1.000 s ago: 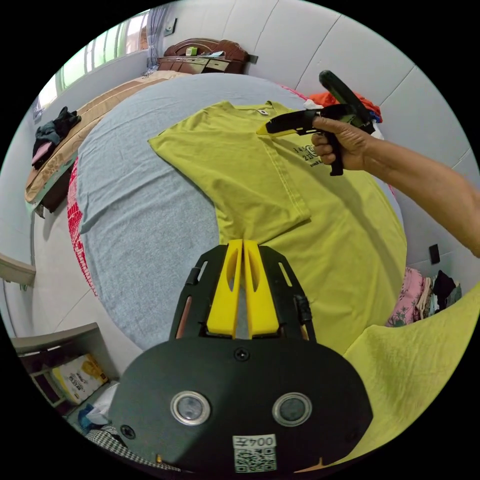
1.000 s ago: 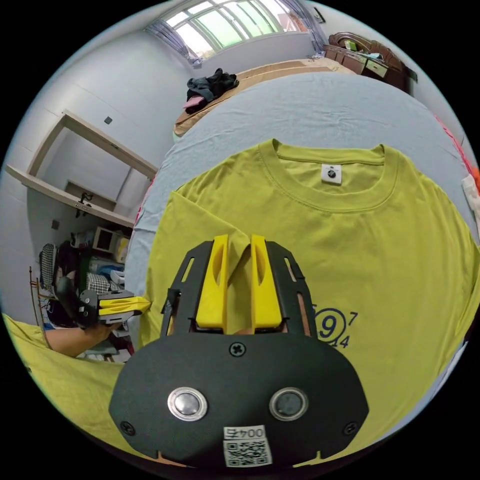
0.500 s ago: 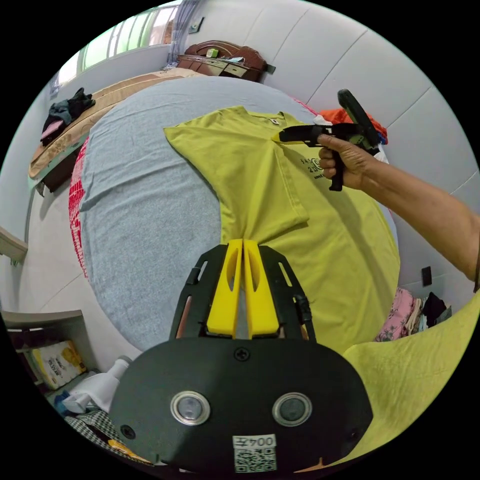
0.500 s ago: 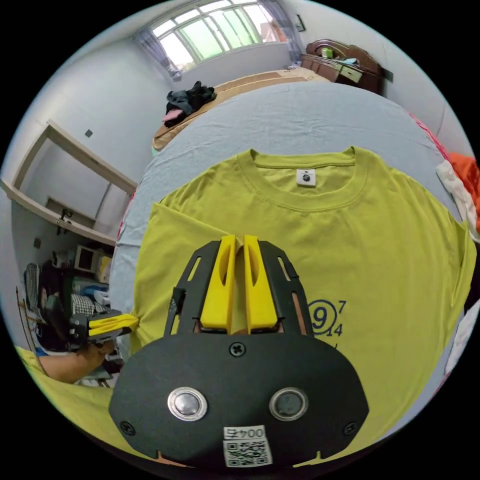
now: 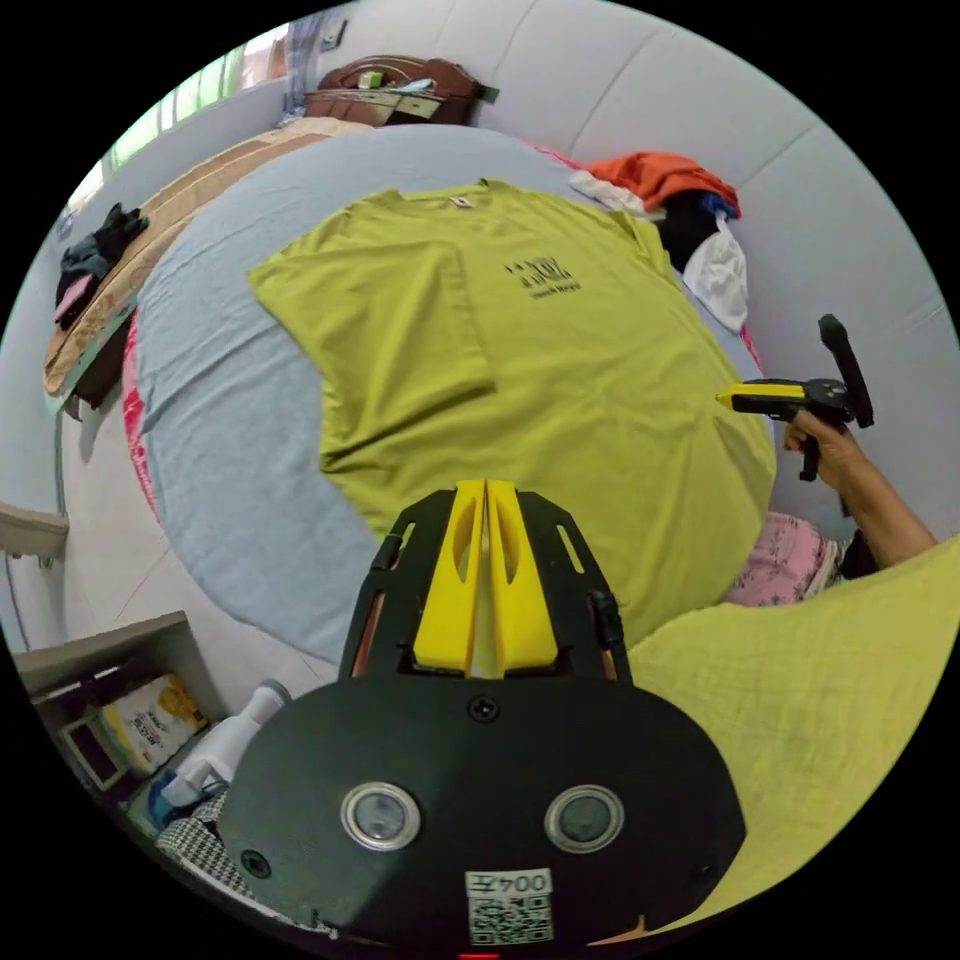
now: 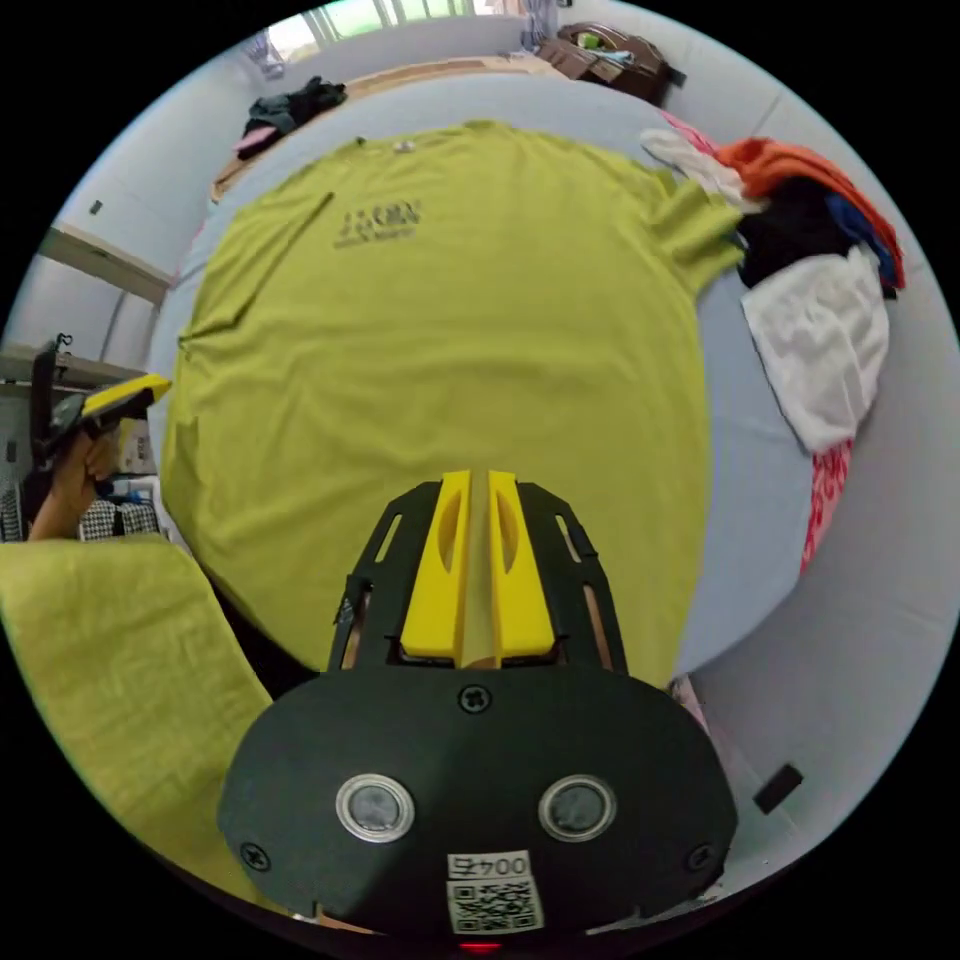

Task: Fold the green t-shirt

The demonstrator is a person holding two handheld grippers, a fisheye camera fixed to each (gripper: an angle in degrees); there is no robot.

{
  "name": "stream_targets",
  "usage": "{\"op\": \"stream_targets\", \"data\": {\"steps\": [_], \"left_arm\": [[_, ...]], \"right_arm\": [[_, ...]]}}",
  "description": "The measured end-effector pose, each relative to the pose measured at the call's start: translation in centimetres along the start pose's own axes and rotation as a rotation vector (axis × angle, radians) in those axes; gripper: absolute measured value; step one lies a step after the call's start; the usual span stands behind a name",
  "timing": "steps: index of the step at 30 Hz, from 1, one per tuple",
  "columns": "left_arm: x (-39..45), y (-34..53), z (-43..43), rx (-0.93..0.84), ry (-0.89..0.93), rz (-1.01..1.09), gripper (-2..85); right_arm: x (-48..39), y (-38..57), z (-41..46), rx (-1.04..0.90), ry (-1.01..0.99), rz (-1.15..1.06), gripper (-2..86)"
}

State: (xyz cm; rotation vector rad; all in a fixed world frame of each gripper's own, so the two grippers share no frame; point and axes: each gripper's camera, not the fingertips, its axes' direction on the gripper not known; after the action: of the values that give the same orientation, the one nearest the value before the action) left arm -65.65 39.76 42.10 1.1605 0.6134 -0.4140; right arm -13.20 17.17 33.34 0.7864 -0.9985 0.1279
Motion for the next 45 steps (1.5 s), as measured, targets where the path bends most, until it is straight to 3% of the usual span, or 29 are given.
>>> {"op": "stream_targets", "data": {"steps": [6,13,20,34,39,45], "left_arm": [[8.8,-0.8,8.1,-0.141,-0.024,0.06,0.1],[10.3,-0.5,13.1,-0.184,-0.079,-0.05,0.3],[10.0,-1.1,16.2,-0.243,-0.112,-0.03,0.3],[6.7,-1.0,20.6,-0.298,-0.035,-0.025,0.3],[5.5,-0.1,21.6,-0.274,-0.008,-0.028,0.4],[4.7,0.9,22.6,-0.244,-0.002,-0.051,0.4]], "right_arm": [[3.6,4.8,1.1,-0.112,0.067,-0.052,-0.5],[5.6,5.5,-1.0,-0.051,0.065,-0.195,-0.7],[8.8,4.9,-3.3,-0.095,0.032,-0.249,-0.7],[17.0,5.7,-7.5,-0.159,0.009,-0.036,-0.5],[22.7,9.3,-9.3,-0.034,-0.136,0.102,2.7],[32.8,11.1,-15.0,0.362,-0.421,0.31,7.1]]}}
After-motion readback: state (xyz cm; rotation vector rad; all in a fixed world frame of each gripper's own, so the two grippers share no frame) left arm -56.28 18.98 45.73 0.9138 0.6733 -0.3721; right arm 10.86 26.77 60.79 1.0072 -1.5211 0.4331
